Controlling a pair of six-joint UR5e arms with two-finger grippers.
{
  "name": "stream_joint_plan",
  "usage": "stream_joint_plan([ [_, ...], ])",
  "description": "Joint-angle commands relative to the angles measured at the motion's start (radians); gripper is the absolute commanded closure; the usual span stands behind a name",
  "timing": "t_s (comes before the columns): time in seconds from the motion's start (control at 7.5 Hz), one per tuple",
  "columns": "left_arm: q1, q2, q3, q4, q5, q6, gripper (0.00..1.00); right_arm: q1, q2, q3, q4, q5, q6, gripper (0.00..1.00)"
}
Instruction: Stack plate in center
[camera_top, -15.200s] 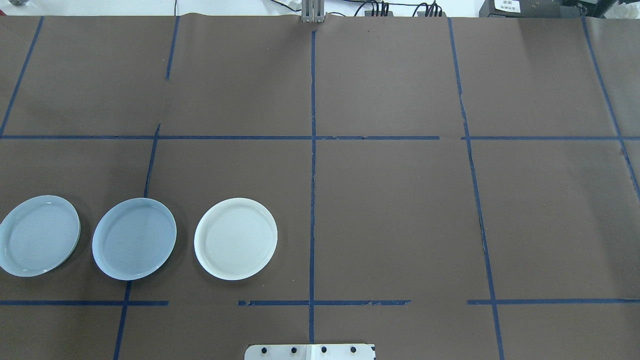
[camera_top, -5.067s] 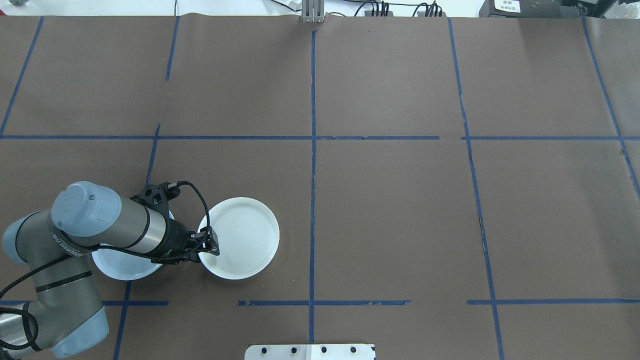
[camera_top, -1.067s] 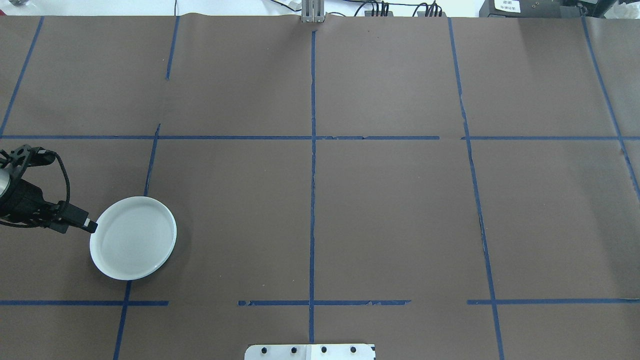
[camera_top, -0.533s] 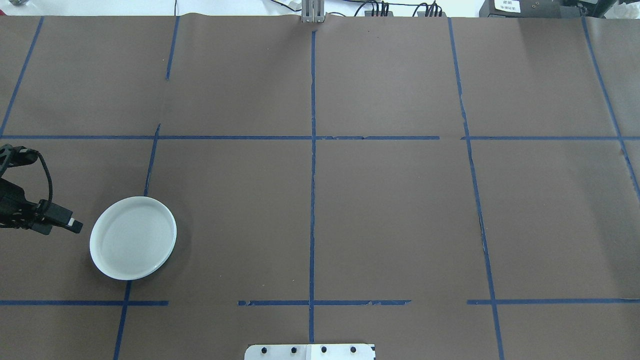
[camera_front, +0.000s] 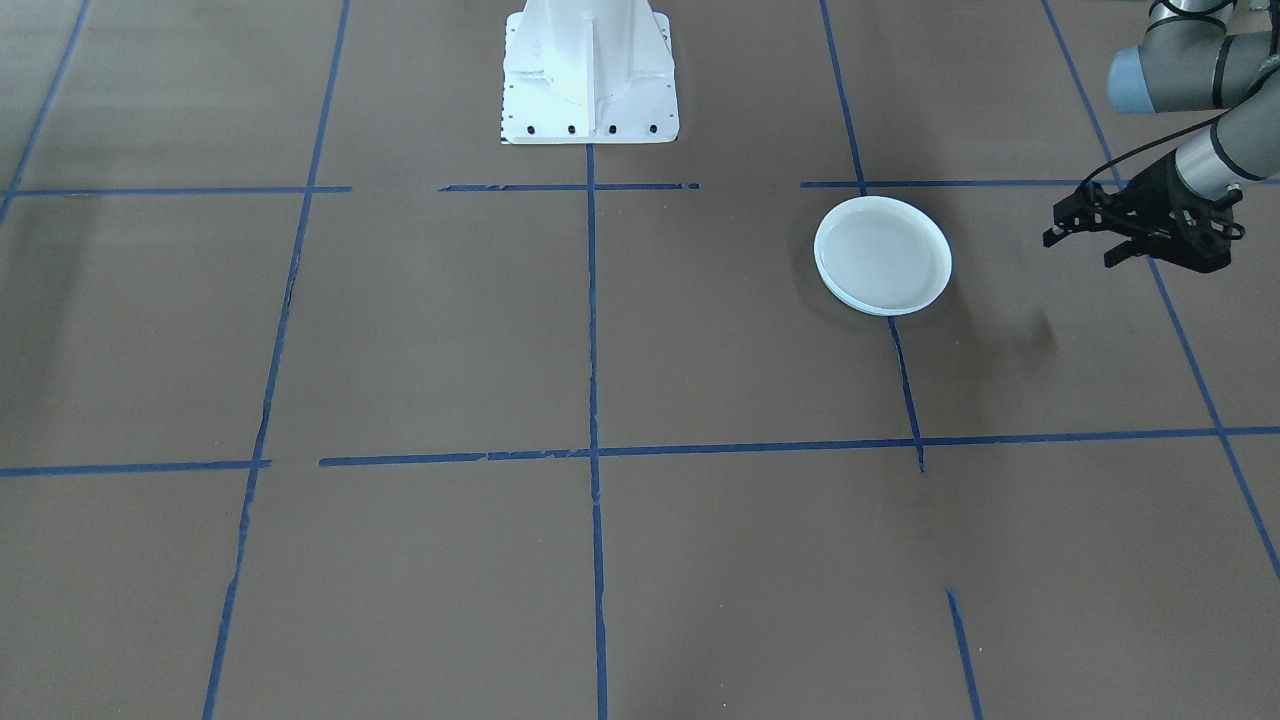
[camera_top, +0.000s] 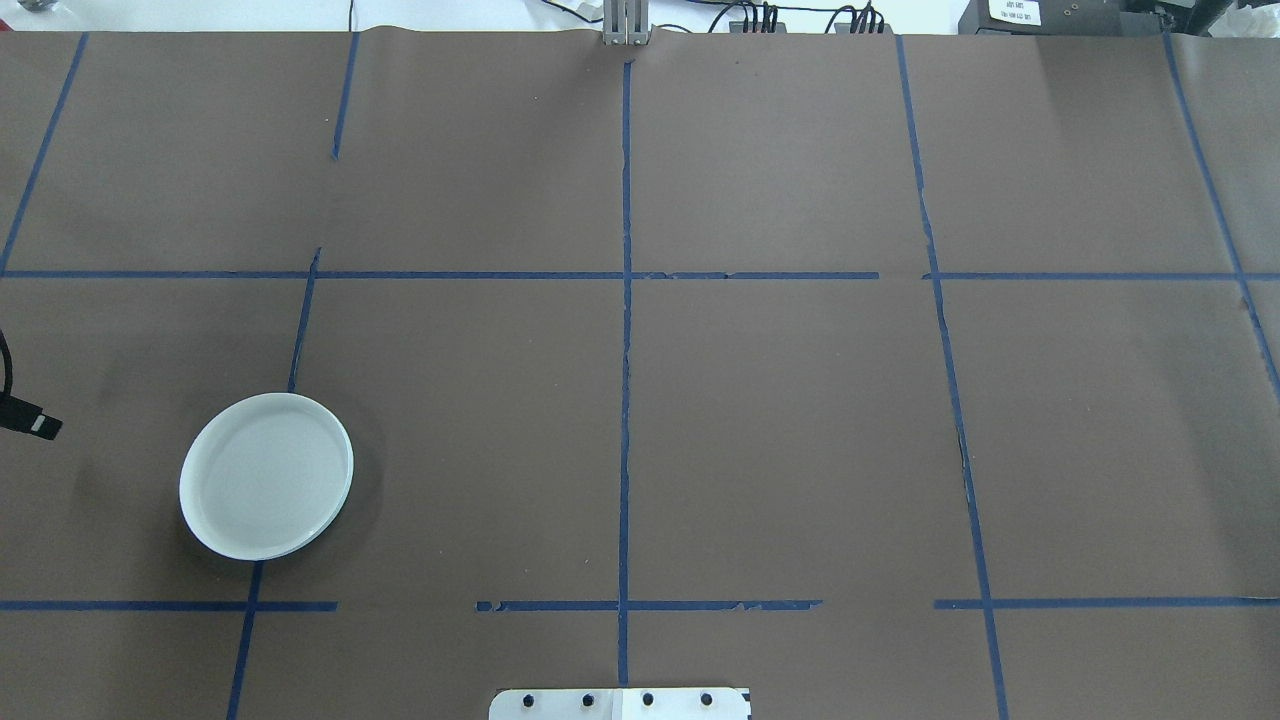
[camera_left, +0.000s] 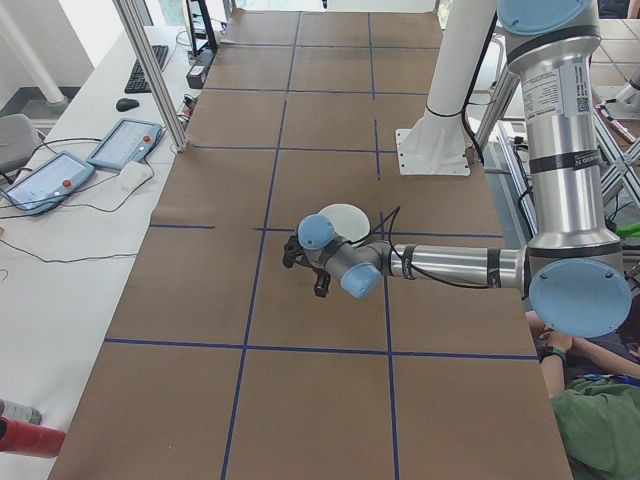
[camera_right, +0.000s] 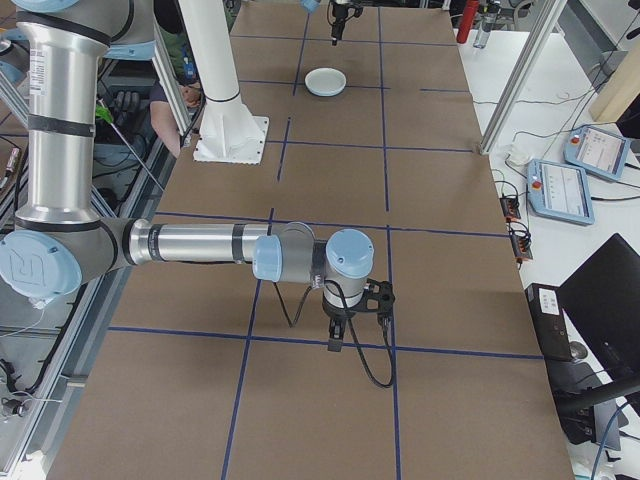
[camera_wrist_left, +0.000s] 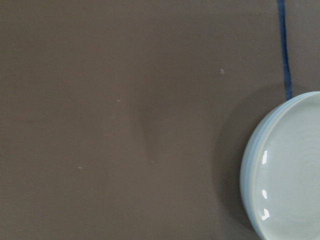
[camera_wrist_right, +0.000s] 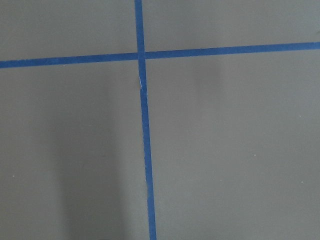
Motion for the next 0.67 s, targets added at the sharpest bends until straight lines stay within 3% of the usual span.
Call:
stream_joint_plan([
  [0.0,-0.139,-0.066,0.0,0.333,0.305,0.498,0.0,0.0,0.0,0.0,0.0,0.0,0.0,0.0],
  [0.13,-0.252,-0.082,0.002,0.392,0.312,0.579,0.0,0.0,0.0,0.0,0.0,0.0,0.0,0.0],
  [0.27,-0.415,-0.079,0.008,0.42,0.272,0.575,0.0,0.001,0.0,0.0,0.0,0.0,0.0,0.0],
  [0.4,-0.583,-0.086,0.058,0.433,0.18,0.574,0.0,0.0,0.0,0.0,0.0,0.0,0.0,0.0],
  [0.53,-0.65,-0.096,0.096,0.433,0.062,0.574,0.0,0.0,0.0,0.0,0.0,0.0,0.0,0.0],
])
